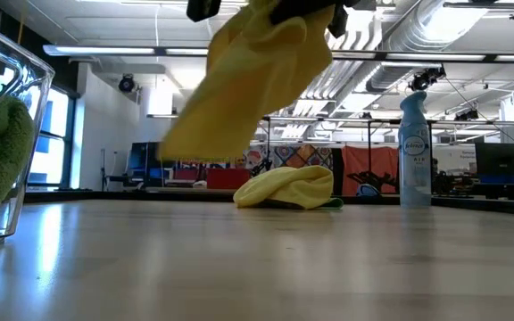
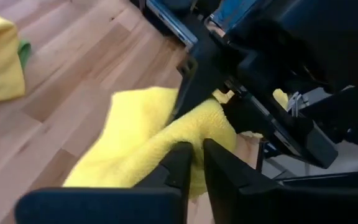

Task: Sort microfiber towel by color & place in baskets
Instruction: Put the left yellow microfiber towel into the right transparent bin

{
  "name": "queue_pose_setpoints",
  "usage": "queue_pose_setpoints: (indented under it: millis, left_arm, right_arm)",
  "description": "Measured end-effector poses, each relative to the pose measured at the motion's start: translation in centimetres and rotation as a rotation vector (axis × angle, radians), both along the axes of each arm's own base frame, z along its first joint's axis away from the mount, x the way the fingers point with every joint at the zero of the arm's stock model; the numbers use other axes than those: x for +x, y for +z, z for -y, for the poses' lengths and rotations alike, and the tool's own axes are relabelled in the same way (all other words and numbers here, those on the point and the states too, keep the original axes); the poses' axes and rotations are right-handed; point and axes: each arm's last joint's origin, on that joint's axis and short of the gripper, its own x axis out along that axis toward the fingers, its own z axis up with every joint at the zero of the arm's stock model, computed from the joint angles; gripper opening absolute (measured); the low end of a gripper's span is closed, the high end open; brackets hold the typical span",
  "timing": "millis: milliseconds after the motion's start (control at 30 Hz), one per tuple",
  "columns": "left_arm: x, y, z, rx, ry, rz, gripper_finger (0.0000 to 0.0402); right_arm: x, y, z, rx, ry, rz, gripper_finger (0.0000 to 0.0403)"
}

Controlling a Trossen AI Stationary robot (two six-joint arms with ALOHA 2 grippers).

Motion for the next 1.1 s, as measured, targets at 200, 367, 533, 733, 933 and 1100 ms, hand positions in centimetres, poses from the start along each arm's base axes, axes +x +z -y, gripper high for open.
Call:
queue_pose_setpoints:
  millis: [200,367,533,733,933,1100]
  left_arm:
    - [-0.8,0.3,-0.8,0.053,-0.063,-0.027,0.0084]
    - [-3.2,1.1,-1.0,0.175,-0.095,-0.100,0.0110]
    - [-6.9,2.5,-0.3,0.299,-0.098,-0.157,0.0113]
    - [-10.1,3.6,0.4,0.386,-0.117,-0.195,0.0113]
    - [-11.9,3.0,0.6,0.431,-0.128,-0.225,0.0113]
    - [-13.6,-0.4,0.3,0.383,-0.136,-0.234,0.0113]
  right_arm:
    - [-0.3,0.1,0.0,0.143,-0.093,-0.028,0.0031]
    - [-1.5,2.4,-0.7,0.215,-0.202,-0.140,0.0007]
    - [-4.0,6.3,-2.2,0.318,-0.314,-0.242,0.0010]
    - [-7.9,10.8,-4.7,0.543,-0.393,-0.323,0.0005]
    - [-12.1,12.7,-7.5,0.787,-0.490,-0.508,0.0002]
    - [-15.0,12.4,-9.5,0.899,-0.634,-0.692,0.0002]
